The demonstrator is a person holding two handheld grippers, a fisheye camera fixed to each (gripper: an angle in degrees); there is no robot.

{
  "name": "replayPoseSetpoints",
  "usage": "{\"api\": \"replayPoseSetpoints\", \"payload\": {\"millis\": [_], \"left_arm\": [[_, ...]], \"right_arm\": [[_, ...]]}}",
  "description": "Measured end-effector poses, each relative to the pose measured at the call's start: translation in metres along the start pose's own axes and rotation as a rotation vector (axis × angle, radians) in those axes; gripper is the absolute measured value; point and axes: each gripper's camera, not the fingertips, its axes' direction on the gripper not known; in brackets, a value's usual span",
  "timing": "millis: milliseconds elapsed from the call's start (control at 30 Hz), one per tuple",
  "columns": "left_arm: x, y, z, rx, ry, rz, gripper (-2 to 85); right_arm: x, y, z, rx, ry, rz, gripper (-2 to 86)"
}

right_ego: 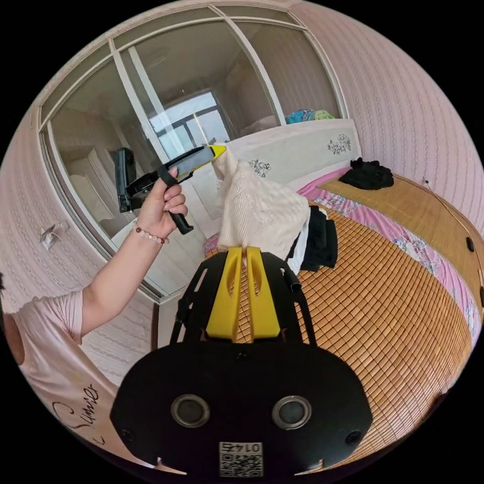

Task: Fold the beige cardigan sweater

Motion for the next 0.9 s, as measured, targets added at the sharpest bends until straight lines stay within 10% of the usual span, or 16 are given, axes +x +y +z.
{"api": "replayPoseSetpoints", "payload": {"millis": [333, 500, 900], "left_arm": [[0.210, 0.024, 0.137, -0.284, 0.406, 0.301, 0.0], [0.243, 0.126, 0.218, -0.524, 0.741, -0.085, 4.8], [0.216, 0.267, 0.156, -0.947, 0.244, 0.124, 6.4]], "right_arm": [[0.022, 0.248, -0.144, -0.103, 0.284, 0.290, 0.8], [0.080, 0.366, -0.167, -0.301, 0.447, 0.644, 0.8], [0.147, 0.383, -0.162, -0.265, 0.117, 0.728, 10.8]]}}
